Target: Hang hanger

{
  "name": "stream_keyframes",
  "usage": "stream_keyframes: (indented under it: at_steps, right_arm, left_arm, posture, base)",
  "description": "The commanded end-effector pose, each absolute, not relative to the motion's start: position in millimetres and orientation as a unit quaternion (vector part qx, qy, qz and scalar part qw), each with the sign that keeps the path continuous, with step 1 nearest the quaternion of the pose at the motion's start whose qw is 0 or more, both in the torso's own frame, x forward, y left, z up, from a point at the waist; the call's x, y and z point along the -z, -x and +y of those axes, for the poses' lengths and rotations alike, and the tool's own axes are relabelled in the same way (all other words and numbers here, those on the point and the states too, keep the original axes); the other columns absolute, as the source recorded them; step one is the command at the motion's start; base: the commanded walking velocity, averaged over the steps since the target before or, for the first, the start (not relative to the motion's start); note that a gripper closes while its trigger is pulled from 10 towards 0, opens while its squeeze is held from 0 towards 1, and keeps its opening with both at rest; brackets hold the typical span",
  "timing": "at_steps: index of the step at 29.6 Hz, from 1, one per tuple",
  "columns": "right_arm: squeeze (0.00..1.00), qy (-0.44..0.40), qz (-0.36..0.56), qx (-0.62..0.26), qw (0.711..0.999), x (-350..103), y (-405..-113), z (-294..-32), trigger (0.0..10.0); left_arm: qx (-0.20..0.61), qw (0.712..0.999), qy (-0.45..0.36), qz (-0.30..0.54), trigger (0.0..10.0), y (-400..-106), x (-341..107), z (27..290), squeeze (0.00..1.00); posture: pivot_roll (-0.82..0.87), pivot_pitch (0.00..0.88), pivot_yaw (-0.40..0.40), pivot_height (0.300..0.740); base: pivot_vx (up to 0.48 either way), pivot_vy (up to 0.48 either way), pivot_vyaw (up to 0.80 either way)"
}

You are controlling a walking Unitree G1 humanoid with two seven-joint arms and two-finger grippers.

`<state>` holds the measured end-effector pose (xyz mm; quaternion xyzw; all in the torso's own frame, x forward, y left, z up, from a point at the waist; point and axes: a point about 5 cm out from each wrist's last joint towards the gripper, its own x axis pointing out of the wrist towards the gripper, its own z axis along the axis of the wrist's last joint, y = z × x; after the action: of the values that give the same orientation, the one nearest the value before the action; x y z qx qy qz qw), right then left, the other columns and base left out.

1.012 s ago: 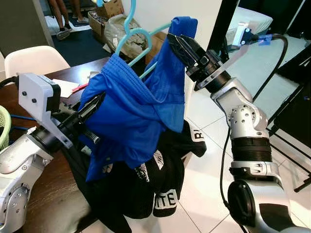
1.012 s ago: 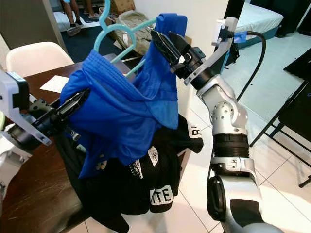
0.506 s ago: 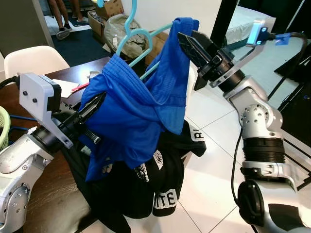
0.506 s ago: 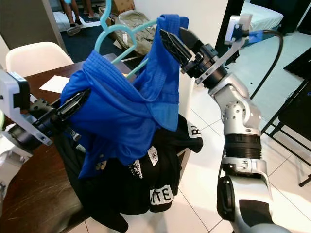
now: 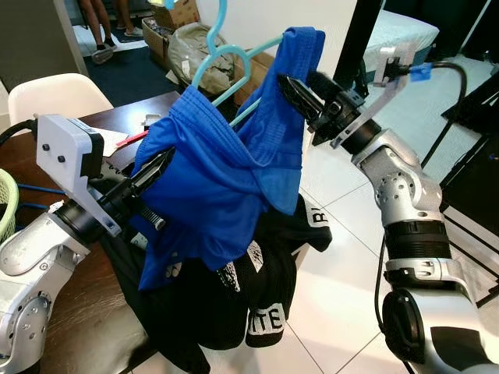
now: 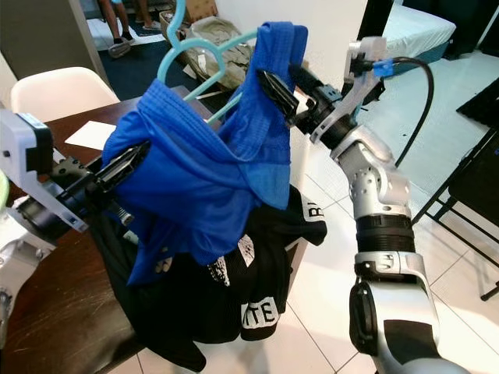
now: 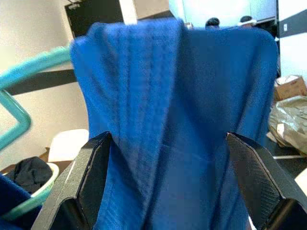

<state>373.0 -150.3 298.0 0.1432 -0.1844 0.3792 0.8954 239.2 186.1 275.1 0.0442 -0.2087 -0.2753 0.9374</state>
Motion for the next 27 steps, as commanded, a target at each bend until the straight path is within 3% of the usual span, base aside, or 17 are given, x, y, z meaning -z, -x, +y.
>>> stream_keyframes:
  at_steps: [1,27]
  right_arm:
    - [0.00,-0.140,-0.199,-0.372,0.896,-304.0,-372.8,-154.9,10.0]
    - [0.00,-0.140,-0.240,-0.433,0.857,-313.8,-351.4,-170.8,10.0]
  left_arm:
    - [0.289,0.930,-0.050,-0.222,10.0,-234.4,-280.8,181.6,0.00]
    - [0.263,0.938,-0.054,-0.221,10.0,-237.7,-279.9,191.9,0.00]
  posture:
    - [0.08,0.078,-0.051,0.740]
    - [0.07,0.088,-0.040,0.740]
  base:
    - [0.000,0.000,0.00]
    - [0.000,0.000,0.00]
